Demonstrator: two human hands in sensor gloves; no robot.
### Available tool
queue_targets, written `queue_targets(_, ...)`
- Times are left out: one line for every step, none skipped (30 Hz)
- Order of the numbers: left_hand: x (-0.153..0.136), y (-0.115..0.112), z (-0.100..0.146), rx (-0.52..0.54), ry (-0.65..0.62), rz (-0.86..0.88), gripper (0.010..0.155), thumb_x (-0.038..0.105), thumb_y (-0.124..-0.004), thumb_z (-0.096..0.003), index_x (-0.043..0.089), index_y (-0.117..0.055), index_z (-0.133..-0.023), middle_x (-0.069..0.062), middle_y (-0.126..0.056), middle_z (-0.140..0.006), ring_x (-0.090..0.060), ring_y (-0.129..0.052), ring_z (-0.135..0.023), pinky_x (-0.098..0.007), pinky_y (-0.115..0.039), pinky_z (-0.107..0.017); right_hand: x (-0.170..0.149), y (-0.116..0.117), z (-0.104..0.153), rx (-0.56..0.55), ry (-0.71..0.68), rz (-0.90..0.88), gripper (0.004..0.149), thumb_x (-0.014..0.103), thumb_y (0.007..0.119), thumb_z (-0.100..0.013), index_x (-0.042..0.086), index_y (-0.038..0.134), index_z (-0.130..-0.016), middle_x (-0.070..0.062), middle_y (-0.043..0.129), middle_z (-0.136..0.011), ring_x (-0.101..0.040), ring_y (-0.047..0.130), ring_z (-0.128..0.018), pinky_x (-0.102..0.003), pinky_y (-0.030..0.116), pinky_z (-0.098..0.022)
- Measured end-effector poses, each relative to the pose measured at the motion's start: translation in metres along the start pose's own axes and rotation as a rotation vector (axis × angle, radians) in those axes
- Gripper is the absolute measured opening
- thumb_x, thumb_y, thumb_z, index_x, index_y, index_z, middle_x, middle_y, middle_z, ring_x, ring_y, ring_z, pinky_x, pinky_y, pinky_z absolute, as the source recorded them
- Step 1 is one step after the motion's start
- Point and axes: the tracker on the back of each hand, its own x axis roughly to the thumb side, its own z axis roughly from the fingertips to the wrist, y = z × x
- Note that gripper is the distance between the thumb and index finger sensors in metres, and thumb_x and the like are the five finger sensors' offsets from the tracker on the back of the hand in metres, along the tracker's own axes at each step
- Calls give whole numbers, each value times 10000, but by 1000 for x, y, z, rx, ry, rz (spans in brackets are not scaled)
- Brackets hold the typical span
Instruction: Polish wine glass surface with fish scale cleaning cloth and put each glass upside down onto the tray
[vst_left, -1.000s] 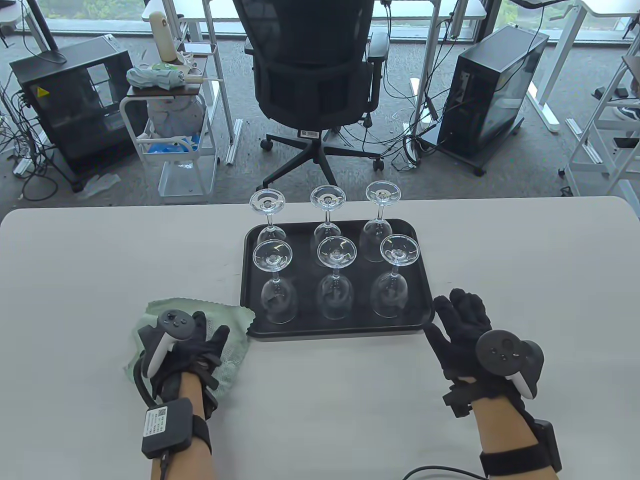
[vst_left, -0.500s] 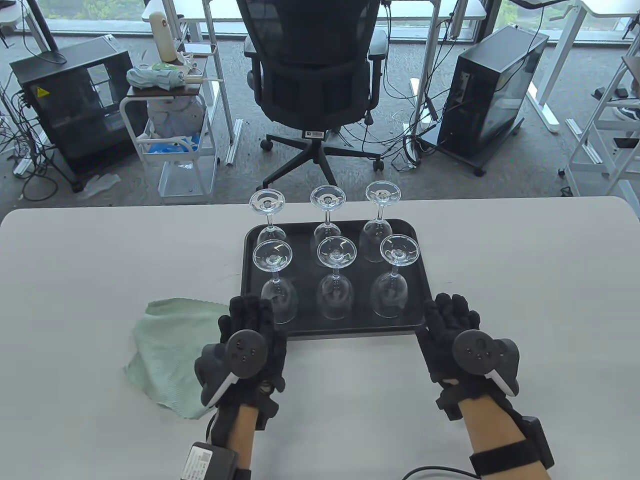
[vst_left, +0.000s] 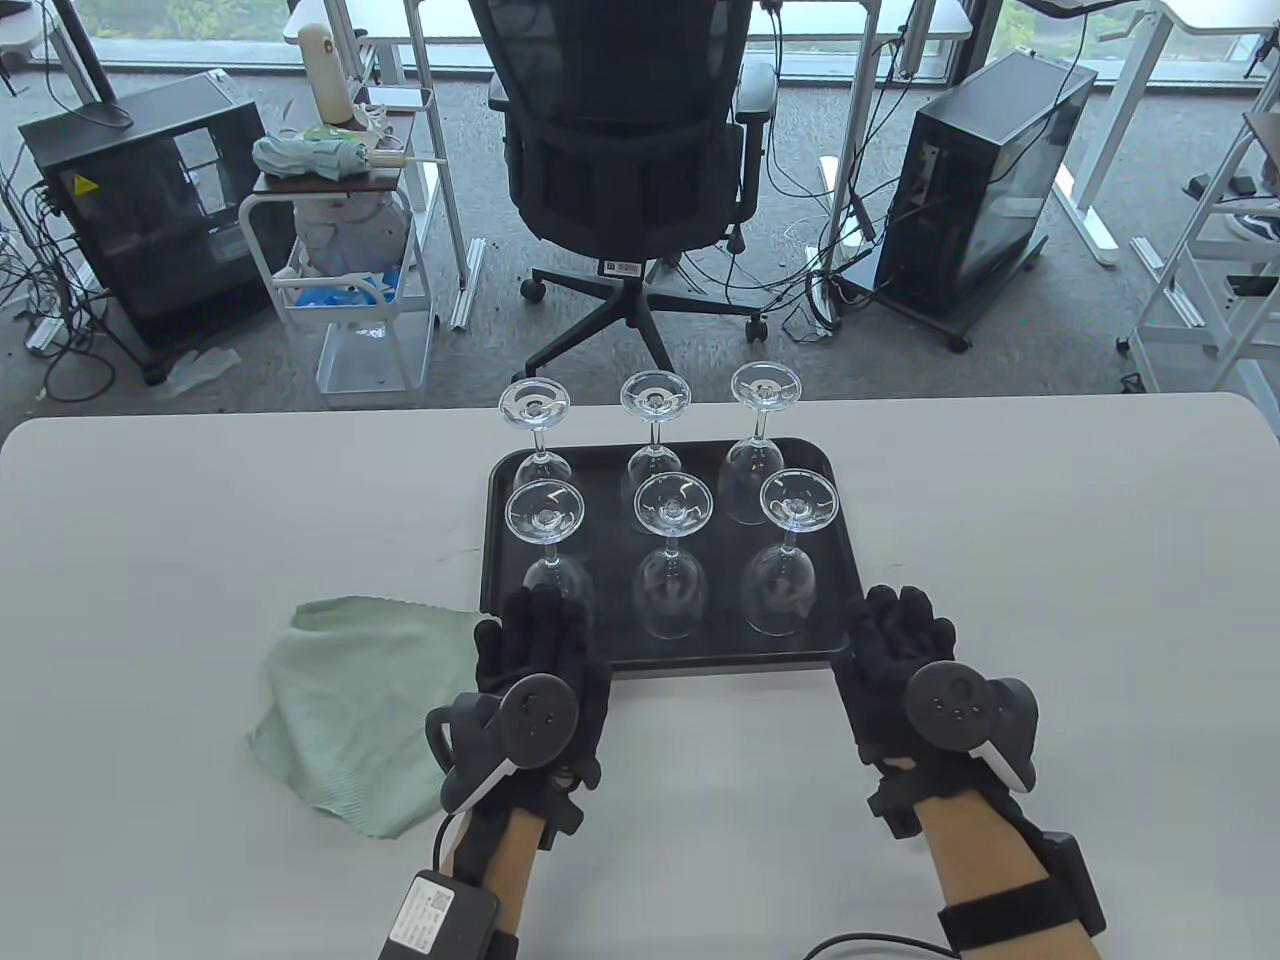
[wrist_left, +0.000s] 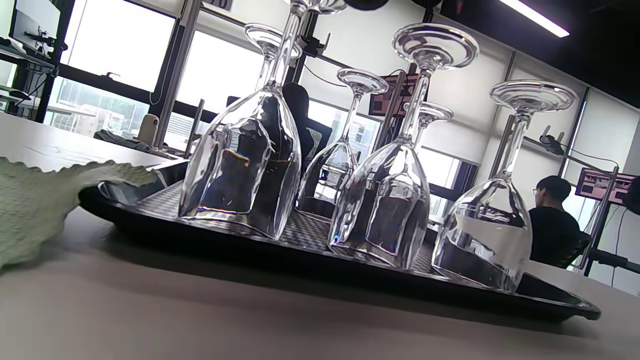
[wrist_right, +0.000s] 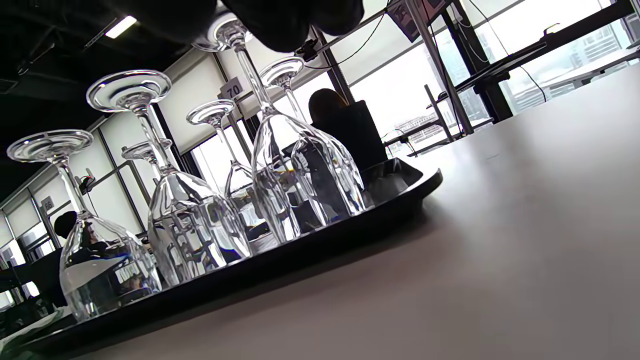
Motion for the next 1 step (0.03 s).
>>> queue_targets(0,0,1,-1,3,0,643,568,-531,-561,259,-391,-1106,23,-281,-1208,-229,-145,-1127,-479,-136,-781,0,1,1,6,2,-5,619,511,629,-558,191,516,-1075,-122,430,-1151,-356,225,-1033,-566,260,-704)
